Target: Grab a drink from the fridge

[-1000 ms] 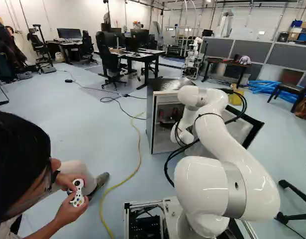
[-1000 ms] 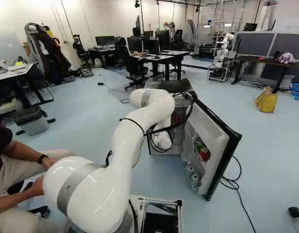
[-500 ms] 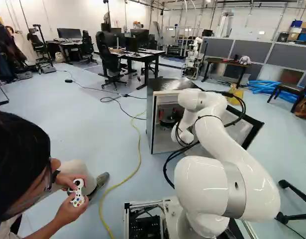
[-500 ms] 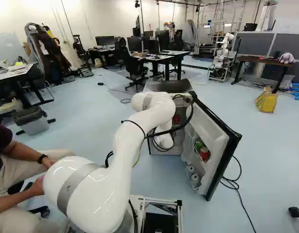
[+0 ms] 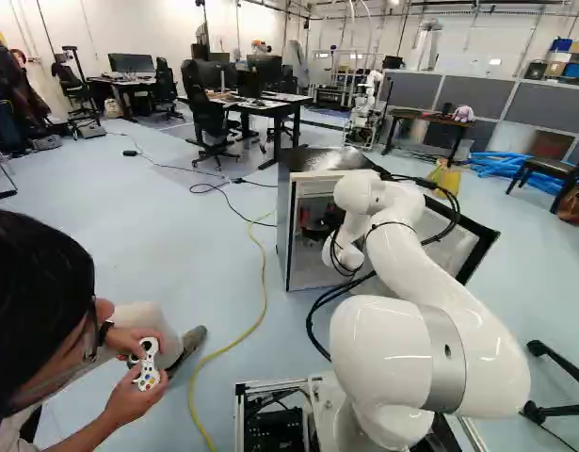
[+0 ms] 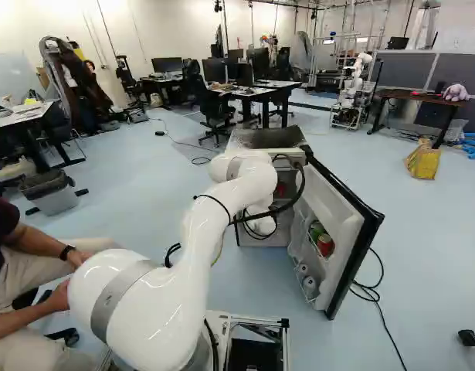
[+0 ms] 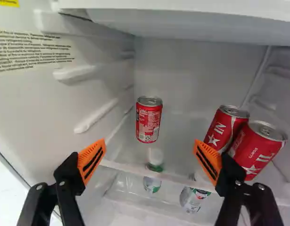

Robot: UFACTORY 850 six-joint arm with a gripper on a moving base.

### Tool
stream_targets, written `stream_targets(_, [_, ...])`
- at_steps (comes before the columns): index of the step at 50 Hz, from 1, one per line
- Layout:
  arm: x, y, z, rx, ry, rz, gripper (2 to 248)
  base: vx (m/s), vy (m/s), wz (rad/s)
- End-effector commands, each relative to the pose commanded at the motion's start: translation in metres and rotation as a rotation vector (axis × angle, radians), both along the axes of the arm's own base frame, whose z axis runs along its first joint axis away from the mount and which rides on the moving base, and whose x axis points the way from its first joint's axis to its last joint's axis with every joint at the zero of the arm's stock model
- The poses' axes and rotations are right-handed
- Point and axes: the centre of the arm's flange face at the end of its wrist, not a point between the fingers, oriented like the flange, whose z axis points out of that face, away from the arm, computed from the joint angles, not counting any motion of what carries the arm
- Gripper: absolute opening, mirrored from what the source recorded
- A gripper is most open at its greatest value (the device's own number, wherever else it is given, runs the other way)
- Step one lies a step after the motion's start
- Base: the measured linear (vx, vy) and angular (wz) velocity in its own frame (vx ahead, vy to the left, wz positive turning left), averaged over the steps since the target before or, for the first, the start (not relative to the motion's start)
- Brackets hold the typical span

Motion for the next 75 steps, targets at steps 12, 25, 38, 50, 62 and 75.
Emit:
stream_targets(12, [0.008,-0.001,-0.006,-0.014,0.010,0.001,247,0.000,0.000,0.000])
stream_targets(25, [0.016,-0.001,-0.011,-0.025,0.010,0.002,247,0.000,0.000,0.000])
stream_targets(38, [0.023,-0.002,0.000,-0.030,-0.005,0.005,247,0.000,0.000,0.000])
stream_targets(50, [0.028,-0.001,0.005,-0.034,-0.017,0.008,247,0.000,0.000,0.000])
stream_targets(62, [0.033,0.002,0.003,-0.037,-0.027,0.014,247,0.000,0.000,0.000])
stream_targets(75, [0.035,0.003,0.003,-0.038,-0.030,0.015,247,0.000,0.000,0.000])
